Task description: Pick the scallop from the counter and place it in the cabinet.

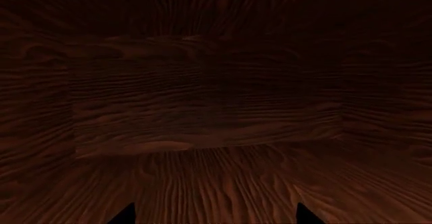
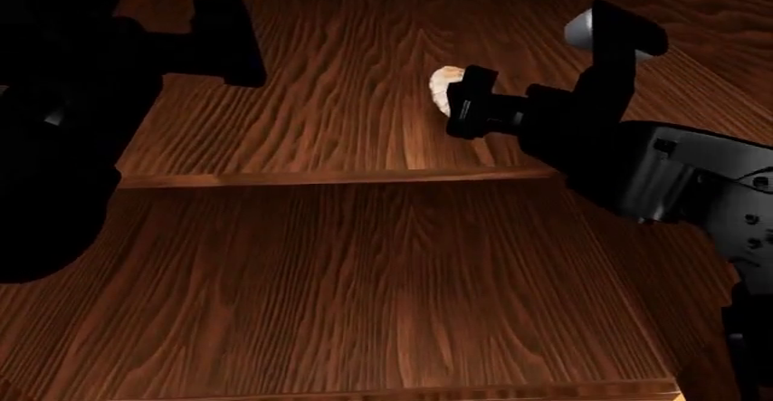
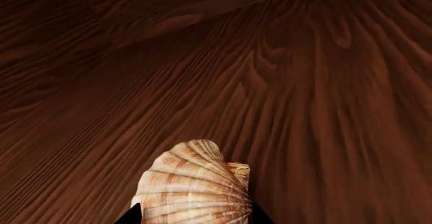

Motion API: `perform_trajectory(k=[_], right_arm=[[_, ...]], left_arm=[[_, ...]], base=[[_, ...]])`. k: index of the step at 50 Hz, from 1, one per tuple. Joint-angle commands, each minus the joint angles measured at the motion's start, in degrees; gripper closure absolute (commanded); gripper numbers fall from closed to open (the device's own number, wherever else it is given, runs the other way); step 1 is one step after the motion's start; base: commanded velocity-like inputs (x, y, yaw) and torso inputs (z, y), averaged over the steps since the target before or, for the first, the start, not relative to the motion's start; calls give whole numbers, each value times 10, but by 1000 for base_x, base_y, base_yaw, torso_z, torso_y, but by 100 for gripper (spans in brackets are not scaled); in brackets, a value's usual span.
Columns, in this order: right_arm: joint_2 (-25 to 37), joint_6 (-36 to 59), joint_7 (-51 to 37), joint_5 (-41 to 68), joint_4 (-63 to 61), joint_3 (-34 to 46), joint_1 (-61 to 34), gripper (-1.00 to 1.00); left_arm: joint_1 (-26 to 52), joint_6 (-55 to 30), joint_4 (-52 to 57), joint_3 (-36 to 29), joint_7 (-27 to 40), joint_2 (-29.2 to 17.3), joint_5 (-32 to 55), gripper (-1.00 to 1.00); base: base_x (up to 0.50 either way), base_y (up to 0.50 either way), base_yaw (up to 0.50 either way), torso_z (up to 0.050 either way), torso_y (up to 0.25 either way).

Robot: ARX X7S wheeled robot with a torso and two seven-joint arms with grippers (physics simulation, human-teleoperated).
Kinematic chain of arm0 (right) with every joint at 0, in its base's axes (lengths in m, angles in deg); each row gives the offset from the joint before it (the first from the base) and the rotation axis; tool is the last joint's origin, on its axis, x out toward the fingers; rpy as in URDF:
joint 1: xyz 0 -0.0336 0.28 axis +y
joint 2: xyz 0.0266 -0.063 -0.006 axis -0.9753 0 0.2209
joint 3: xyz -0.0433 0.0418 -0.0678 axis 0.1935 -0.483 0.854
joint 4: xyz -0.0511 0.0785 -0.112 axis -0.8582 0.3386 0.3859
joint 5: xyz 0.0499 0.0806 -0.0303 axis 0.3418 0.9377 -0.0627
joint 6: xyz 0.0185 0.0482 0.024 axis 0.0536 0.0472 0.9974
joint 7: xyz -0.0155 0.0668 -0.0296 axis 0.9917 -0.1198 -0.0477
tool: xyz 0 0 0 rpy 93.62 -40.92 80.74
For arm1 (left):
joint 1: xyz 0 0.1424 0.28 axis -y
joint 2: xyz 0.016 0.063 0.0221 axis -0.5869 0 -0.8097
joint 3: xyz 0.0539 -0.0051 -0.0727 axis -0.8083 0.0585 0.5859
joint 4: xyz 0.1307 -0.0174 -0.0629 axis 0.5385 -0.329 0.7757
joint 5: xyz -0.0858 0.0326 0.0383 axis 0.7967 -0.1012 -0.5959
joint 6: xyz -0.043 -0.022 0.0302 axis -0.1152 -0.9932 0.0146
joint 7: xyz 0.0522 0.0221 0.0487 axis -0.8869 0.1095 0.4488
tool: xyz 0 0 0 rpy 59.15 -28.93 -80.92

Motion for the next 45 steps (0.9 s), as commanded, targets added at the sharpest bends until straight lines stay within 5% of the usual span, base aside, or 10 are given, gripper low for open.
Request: perform_trajectory(k=[1, 5, 6, 24, 45], right_arm=[[-14, -7, 25, -32, 35, 24, 7, 100], [-14, -7, 26, -36, 37, 27, 7, 100], [-13, -7, 26, -36, 37, 28, 8, -100], [-2, -4, 11, -24, 15, 22, 13, -100], [64, -28, -95, -46, -193, -18, 16, -100]], left_arm=[[-4, 3, -1, -2, -2, -2, -3, -100], [-4, 4, -1, -1, -1, -3, -2, -100], [-5, 4, -1, -1, -1, -3, -2, -100], [-1, 3, 2, -3, 3, -4, 3, -100], [-7, 3, 8, -2, 15, -7, 14, -100]], base=[[0, 0, 3, 0, 0], [0, 0, 1, 0, 0], [11, 0, 0, 0, 0], [0, 0, 0, 0, 0], [0, 0, 0, 0, 0]])
